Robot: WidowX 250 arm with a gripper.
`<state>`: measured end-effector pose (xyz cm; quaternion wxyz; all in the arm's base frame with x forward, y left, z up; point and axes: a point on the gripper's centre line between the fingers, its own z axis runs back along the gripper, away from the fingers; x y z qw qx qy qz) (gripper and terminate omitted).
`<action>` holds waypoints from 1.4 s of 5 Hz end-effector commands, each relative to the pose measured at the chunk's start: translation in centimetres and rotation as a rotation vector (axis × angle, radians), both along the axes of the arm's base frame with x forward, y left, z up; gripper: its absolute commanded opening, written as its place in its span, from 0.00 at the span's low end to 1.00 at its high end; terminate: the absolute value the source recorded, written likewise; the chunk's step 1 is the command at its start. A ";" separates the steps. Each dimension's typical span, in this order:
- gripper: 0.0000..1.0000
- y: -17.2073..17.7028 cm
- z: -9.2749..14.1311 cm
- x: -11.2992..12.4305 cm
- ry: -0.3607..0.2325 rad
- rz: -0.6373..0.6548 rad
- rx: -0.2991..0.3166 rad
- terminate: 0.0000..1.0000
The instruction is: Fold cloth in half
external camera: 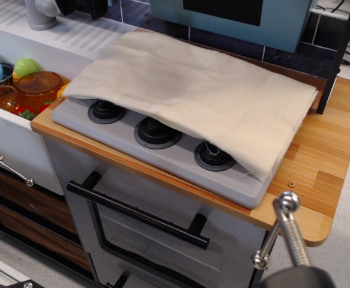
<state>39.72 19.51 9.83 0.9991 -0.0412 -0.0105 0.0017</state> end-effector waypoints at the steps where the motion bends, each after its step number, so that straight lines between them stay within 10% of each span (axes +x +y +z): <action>1: 1.00 0.0 0.0 0.0 0.000 0.000 0.000 0.00; 7: 1.00 -0.5 -5.5 0.2 -0.124 -0.031 -0.163 0.00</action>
